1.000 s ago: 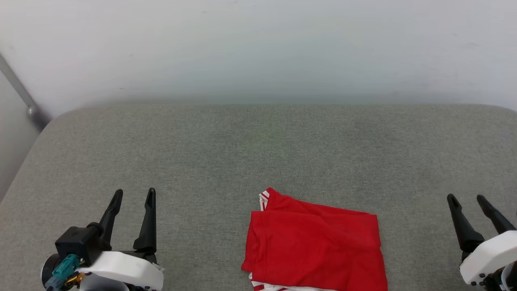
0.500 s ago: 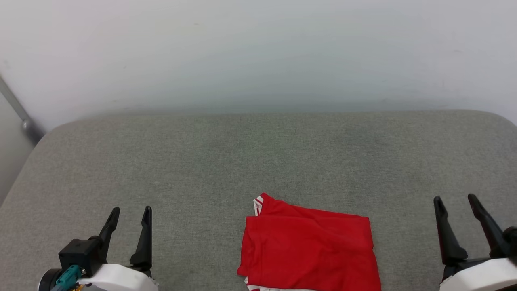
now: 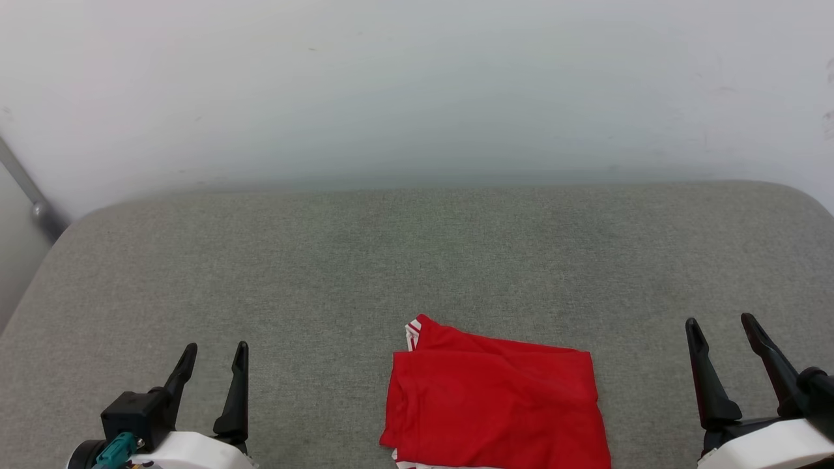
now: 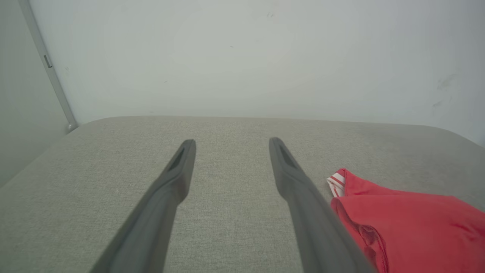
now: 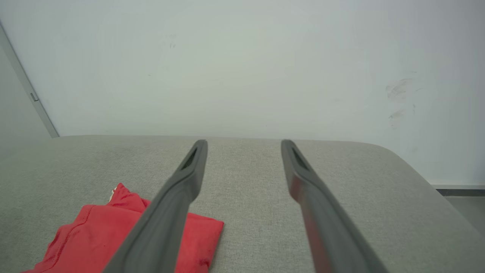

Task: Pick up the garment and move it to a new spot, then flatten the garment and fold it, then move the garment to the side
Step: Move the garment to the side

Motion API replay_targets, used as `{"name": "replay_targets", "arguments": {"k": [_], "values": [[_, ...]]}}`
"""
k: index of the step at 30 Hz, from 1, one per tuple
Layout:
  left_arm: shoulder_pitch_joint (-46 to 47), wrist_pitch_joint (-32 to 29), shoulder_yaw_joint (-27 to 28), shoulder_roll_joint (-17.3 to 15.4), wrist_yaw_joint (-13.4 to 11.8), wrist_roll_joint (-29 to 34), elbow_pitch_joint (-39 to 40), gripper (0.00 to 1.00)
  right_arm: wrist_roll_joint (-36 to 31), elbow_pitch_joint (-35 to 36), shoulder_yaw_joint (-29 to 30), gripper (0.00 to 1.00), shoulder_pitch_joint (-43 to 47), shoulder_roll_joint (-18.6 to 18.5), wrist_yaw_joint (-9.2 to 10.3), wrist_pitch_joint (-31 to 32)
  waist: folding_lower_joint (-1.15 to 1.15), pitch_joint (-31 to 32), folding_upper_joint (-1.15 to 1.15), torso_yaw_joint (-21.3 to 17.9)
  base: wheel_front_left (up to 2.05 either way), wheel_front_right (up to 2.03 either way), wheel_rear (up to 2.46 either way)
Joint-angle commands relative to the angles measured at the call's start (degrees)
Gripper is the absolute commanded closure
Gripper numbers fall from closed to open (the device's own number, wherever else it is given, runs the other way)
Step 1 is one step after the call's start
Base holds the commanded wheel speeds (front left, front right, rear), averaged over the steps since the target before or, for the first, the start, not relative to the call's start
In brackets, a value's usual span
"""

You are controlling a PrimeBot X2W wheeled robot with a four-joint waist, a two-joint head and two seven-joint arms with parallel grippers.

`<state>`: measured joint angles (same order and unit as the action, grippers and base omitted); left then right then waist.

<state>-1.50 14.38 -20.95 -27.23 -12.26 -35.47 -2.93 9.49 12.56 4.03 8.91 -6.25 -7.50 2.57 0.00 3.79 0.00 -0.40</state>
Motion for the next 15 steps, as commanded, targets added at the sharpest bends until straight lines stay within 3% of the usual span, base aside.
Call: {"name": "replay_targets", "arguments": {"k": [1, 8, 15], "values": [[0.61, 0.42, 0.22, 0.13, -0.26, -0.07, 0.02, 0.0, 0.03, 0.39, -0.11, 0.0, 0.64, 0.41, 0.03, 0.26, 0.0, -0.11, 0.0, 0.05, 0.0, 0.0, 0.0], [1.47, 0.47, 1.08, 0.44, -0.57, -0.21, 0.25, 0.0, 1.32, 1.32, 1.69, 0.0, 0.87, 1.11, 0.03, 1.77, 0.0, -0.93, 0.0, 0.72, 0.0, 0.0, 0.0], [2.41, 0.76, 2.73, 2.0, -0.67, 0.82, 0.93, 0.0, 9.55, -0.7, 10.05, 0.0, -0.34, -0.88, 0.03, 7.95, 0.0, -1.78, 0.0, 2.68, 0.0, 0.0, 0.0]]}}
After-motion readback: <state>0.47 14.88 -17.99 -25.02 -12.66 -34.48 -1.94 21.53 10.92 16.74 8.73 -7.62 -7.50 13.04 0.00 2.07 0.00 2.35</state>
